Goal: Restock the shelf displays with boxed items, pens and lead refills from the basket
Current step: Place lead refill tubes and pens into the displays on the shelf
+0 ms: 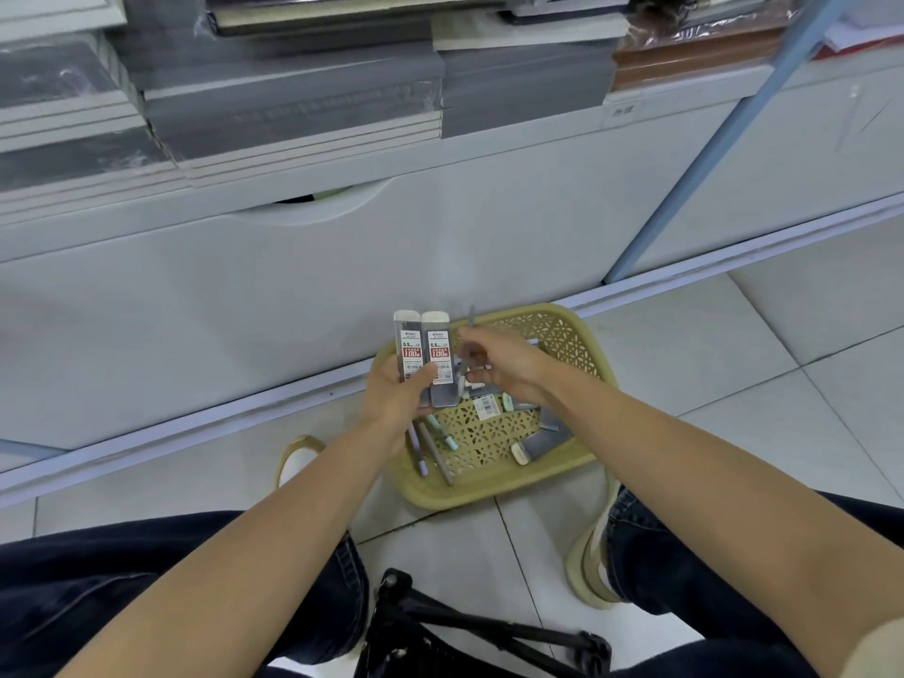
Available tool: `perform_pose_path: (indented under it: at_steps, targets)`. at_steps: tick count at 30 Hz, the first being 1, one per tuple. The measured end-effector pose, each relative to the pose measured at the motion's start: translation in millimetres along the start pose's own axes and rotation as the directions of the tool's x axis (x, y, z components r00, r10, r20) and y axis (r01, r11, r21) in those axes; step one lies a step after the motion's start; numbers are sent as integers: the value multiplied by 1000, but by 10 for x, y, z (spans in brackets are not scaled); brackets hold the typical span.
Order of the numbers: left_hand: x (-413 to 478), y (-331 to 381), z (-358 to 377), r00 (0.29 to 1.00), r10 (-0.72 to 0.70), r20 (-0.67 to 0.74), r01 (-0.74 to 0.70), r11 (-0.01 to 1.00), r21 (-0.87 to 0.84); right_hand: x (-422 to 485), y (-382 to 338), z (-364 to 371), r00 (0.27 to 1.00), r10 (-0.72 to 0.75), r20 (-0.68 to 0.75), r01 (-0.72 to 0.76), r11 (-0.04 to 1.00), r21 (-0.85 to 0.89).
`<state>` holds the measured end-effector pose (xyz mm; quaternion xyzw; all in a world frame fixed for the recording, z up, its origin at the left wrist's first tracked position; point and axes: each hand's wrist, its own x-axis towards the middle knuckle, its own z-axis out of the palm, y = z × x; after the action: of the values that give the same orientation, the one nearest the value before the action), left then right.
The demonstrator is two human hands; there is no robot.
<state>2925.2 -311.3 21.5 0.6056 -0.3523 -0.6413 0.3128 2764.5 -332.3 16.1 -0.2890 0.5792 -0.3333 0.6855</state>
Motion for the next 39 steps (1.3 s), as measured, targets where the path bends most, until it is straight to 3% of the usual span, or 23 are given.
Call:
perform_pose_path:
  at_steps: [6,8,13,16,20,23,27,31,36,39]
  targets:
    - [22,-25,24,991,-93,97,108,980,-164,60,126,-56,976,-47,-211,78,987,140]
    - [17,-46,42,987,-65,146,88,983,-159,73,181,-54,978,-46,-205,80,983,165]
    - [82,-63,21,998,-26,57,33,992,-122,65,184,-82,994,-66,-84,84,969,232]
    - [146,-57,-51,999,-39,24,40,996,-79,71,107,-230,982,-143,-124,155,983,99]
    - [197,-56,-98,996,-17,-84,10,996,-84,31,50,-423,990,-75,123,112,935,-336]
    - [203,-54,-93,996,22,-91,-26,998,-51,12,89,-330,972,-39,231,139,889,-437]
    - [153,-19,-63,997,80,-8,-80,994,-73,18,68,-200,967,-151,206,225,885,-408]
    - [138,8,-87,991,101,85,-85,982,-170,-24,-56,-266,981,-162,105,185,948,-259]
    - [108,129,-20,972,176,155,-165,983,-81,-84,-327,-266,969,-229,92,229,973,10]
    - [76,225,28,958,193,214,-196,981,-7,-131,-503,-226,954,-260,147,268,962,-44]
